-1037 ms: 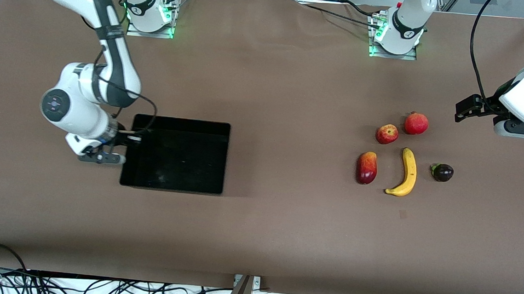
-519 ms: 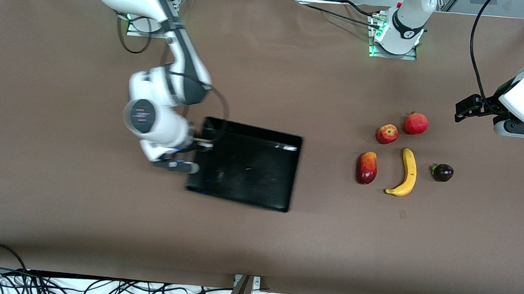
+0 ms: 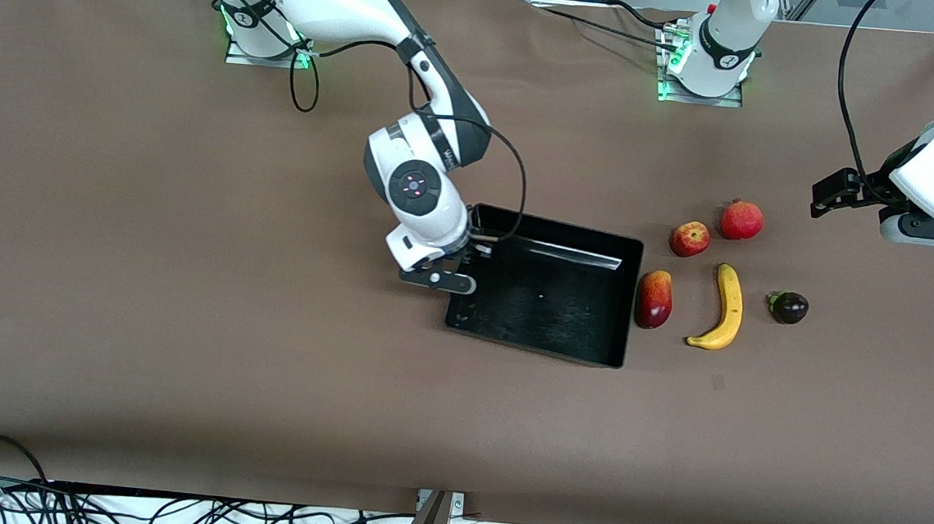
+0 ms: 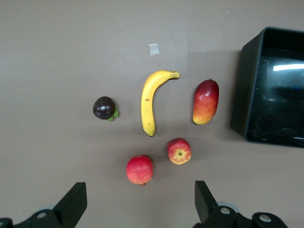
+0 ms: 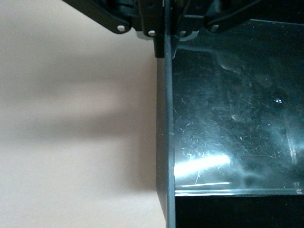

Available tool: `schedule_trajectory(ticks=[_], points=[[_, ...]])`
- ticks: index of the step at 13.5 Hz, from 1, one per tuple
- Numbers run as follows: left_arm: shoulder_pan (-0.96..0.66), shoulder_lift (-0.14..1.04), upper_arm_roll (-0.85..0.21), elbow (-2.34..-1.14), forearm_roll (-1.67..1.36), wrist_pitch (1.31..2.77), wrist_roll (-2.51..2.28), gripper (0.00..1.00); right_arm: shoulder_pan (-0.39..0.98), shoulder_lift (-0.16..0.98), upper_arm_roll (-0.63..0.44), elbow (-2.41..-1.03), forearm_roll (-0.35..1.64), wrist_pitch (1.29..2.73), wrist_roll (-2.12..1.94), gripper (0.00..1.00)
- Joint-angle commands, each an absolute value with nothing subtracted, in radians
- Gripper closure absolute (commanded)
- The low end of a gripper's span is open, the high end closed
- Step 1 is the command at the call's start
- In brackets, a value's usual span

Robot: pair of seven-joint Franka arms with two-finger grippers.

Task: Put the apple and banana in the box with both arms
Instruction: 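Push the black box with the right gripper toward the fruit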

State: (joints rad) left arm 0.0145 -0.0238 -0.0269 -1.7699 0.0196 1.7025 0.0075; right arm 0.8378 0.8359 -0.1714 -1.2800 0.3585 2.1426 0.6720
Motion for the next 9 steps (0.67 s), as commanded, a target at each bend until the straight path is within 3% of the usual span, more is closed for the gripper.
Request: schedule_trajectory(ticks=[1, 9], points=[[0.014, -0.02, -0.028, -1.735, 0.04, 1.684, 0.011, 0.0, 0.848, 0.88, -0.178, -1.221, 0.374, 2.151, 0.62, 1.0], [0.025, -0.009, -0.026, -1.724, 0.04, 1.68, 0.015, 0.0, 0.887, 0.925, -0.176, -1.223, 0.354, 2.21, 0.583, 1.0]])
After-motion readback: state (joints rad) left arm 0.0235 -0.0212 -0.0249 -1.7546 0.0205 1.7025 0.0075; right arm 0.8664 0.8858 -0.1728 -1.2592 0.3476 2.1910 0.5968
